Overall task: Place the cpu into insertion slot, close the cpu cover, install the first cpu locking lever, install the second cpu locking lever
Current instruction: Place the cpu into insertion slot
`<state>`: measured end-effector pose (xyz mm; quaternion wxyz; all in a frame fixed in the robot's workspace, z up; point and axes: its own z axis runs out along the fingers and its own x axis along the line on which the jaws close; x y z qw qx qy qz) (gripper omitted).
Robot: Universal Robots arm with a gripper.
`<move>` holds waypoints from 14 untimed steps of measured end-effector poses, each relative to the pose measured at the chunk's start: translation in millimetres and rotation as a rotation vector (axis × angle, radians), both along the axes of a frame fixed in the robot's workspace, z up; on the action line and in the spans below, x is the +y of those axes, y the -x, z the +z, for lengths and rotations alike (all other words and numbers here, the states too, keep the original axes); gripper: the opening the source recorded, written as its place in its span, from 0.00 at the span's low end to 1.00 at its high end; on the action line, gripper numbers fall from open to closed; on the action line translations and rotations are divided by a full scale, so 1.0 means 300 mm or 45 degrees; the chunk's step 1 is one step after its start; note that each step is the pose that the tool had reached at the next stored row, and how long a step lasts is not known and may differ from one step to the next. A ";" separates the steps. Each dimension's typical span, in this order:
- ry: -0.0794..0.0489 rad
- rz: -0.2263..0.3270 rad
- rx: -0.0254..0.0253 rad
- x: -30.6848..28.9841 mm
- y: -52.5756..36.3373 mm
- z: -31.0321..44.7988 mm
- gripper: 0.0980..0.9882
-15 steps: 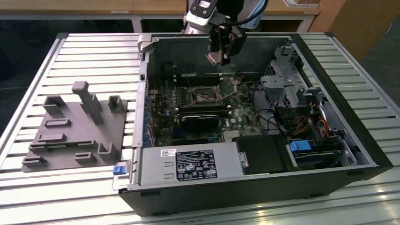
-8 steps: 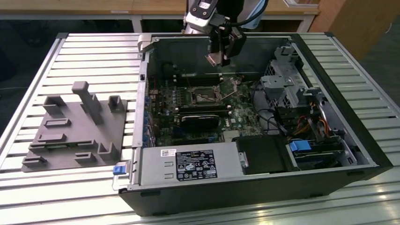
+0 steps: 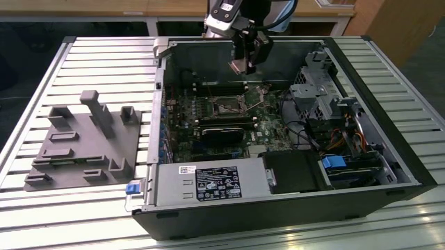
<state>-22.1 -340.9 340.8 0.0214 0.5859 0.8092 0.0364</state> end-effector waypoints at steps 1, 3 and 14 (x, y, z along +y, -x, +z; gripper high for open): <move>0.000 -0.003 0.0000 0.000 0.000 -0.001 0.49; 0.000 -0.010 0.0000 0.000 0.000 -0.003 0.49; 0.000 -0.043 0.0000 0.000 0.000 -0.013 0.49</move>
